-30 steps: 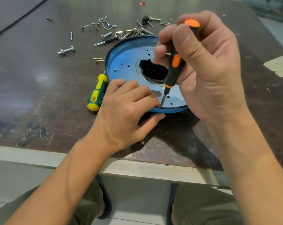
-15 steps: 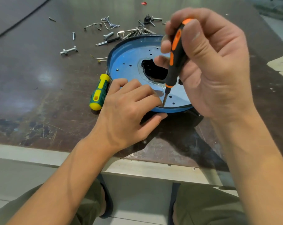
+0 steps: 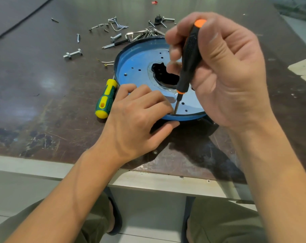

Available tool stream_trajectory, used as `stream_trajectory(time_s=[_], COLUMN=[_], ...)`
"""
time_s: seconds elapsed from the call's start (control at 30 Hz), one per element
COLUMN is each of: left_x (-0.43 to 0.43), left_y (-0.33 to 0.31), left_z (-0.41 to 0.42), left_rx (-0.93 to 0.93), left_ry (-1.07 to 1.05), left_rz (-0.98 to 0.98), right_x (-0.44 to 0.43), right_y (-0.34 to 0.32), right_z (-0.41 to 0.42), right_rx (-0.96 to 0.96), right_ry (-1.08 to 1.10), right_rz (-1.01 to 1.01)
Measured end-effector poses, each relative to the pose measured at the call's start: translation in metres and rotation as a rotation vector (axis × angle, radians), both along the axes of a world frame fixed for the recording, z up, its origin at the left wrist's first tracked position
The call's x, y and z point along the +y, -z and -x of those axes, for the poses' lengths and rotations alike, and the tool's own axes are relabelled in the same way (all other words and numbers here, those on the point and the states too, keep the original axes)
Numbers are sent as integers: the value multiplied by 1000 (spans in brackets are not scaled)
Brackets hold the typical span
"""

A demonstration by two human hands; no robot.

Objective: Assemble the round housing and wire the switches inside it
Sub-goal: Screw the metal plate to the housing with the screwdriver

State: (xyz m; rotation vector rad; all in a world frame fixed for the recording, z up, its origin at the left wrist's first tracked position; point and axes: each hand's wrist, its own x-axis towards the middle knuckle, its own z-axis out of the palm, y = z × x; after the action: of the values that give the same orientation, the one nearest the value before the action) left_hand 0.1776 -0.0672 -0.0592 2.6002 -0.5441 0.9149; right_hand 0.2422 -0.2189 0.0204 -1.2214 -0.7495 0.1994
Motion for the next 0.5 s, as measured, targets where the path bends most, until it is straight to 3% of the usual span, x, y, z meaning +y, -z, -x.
stream_trajectory(time_s=[0.2, 0.5], left_x=[1, 0], left_y=[0, -1], left_z=[0, 0], left_rx=[5, -1], left_ry=[2, 4], left_rz=[-6, 3], right_x=[4, 2], right_y=[0, 2], right_z=[1, -2], right_rx=[11, 86], right_ry=[86, -27], right_rz=[-65, -70])
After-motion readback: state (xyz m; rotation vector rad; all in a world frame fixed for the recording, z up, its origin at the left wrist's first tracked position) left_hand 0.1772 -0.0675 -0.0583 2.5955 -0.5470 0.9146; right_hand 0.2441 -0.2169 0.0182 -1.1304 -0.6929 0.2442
